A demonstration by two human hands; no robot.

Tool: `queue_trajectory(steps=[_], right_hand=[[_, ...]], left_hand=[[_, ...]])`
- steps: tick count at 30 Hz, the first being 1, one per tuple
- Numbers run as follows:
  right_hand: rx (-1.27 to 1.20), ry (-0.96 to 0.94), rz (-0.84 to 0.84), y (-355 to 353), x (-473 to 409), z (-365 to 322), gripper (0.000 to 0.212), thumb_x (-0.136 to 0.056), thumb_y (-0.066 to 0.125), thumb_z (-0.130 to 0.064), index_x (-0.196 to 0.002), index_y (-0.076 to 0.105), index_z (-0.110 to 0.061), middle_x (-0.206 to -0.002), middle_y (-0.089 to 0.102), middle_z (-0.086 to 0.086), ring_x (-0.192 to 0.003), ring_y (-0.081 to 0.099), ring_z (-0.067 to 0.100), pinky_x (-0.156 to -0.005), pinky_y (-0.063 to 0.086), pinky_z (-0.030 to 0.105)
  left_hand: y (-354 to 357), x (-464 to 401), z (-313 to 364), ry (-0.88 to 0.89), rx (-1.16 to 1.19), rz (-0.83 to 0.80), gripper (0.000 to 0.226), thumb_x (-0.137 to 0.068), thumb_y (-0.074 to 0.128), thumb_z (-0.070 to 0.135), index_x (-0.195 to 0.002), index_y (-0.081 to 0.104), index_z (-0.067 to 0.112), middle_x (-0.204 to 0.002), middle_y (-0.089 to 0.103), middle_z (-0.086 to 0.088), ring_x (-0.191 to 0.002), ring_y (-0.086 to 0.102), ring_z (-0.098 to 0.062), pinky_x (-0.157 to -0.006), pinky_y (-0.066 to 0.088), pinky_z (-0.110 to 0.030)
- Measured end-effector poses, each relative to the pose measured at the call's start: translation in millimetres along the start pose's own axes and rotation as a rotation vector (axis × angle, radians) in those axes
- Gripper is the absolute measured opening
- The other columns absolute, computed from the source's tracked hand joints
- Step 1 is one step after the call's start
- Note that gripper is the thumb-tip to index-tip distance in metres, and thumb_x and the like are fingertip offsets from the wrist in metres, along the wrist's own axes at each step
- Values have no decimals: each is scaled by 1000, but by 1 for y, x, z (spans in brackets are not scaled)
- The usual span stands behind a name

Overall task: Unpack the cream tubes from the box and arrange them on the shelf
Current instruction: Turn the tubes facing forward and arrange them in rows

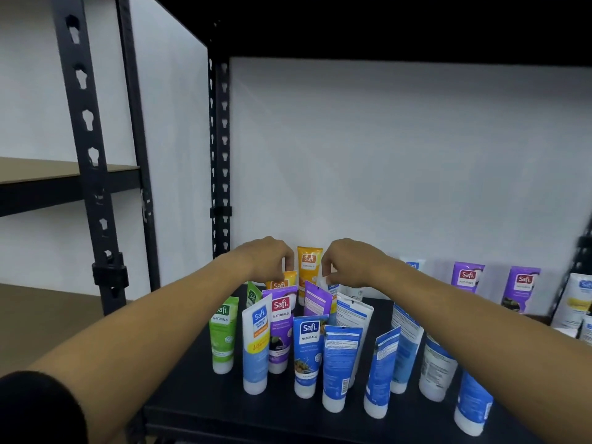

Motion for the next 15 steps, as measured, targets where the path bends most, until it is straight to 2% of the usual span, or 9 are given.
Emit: queue_trajectory(steps=[3,6,8,11,15], right_hand=[[-12,10,-22,4,-3,1,23,-90,70,-23,-112,68,-17,-117,67,3,-103,62,18,-86,49,27],[-8,23,-56,7,-6,2,25,-89,71,-19,-114,67,-18,-121,65,3,-103,61,18,-89,51,29],[6,28,-61,8,-9,2,27,-88,73,-21,-114,66,-21,-121,64,2,-104,60,17,-85,50,30],[30,30,-60,2,-15,1,29,-86,74,-25,-114,67,-23,-118,64,1,-99,58,16,-76,46,29],[28,29,-27,-21,-33,-5,28,-83,75,-24,-110,69,-27,-108,63,0,-99,60,19,-76,48,32]], left_hand=[[-1,1,-2,15,-9,17,14,-89,68,21,-100,61,26,-89,58,10,-86,60,-11,-65,44,-23],[-7,1,-9,14,-31,55,16,-90,66,19,-104,65,26,-95,62,7,-90,62,-11,-72,50,-29],[-14,2,-15,7,-39,93,16,-90,65,19,-105,65,27,-102,65,4,-93,63,-13,-74,52,-32],[-30,2,-25,7,-72,185,16,-91,61,19,-102,64,30,-102,66,6,-93,62,-13,-70,48,-31],[-45,1,-42,-46,-97,286,15,-92,58,19,-95,61,32,-101,65,6,-91,61,-15,-69,48,-32]])
Point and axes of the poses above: each hand's wrist, its own x-axis away from the middle knuckle, its own y-axis out of the palm, z = x × y, the point moved 3 cm from there along -x, towards the middle knuckle
